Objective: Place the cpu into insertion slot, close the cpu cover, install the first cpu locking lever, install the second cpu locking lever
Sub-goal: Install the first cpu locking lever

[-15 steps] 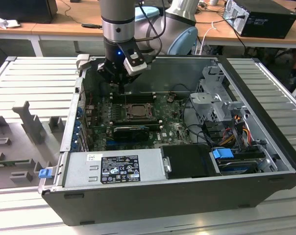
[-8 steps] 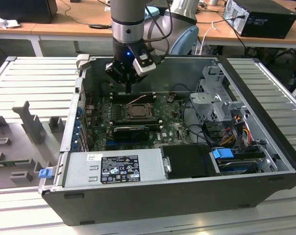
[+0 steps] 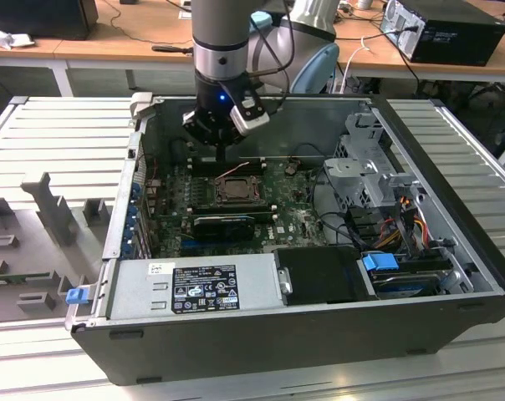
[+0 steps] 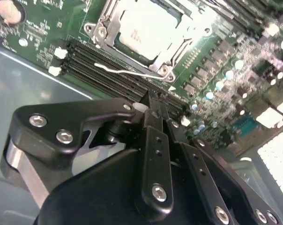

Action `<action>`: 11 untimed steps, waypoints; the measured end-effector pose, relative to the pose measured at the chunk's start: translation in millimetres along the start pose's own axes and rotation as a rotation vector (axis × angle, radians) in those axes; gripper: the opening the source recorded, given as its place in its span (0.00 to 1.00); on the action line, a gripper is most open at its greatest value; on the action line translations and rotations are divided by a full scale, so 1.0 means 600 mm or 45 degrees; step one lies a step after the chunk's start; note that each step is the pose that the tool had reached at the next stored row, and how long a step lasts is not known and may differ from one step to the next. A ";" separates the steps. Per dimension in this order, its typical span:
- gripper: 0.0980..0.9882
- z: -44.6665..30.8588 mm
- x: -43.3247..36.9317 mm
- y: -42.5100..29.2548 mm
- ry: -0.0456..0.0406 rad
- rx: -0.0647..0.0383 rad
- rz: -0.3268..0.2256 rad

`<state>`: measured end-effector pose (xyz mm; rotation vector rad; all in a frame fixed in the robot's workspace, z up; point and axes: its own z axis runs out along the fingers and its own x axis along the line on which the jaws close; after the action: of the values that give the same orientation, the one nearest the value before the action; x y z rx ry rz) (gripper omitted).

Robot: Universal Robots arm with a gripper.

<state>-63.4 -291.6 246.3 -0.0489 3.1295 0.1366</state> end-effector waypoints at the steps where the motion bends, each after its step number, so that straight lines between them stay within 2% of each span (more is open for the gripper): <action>1: 0.01 0.002 -0.002 0.000 0.001 0.000 -0.015; 5: 0.01 0.010 -0.014 -0.001 0.001 -0.001 -0.019; 8: 0.01 0.024 -0.025 -0.003 0.001 -0.001 -0.019; 11: 0.01 0.028 -0.029 -0.001 0.001 -0.001 -0.019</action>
<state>-45.7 -290.3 230.0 -0.0719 3.1292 0.1373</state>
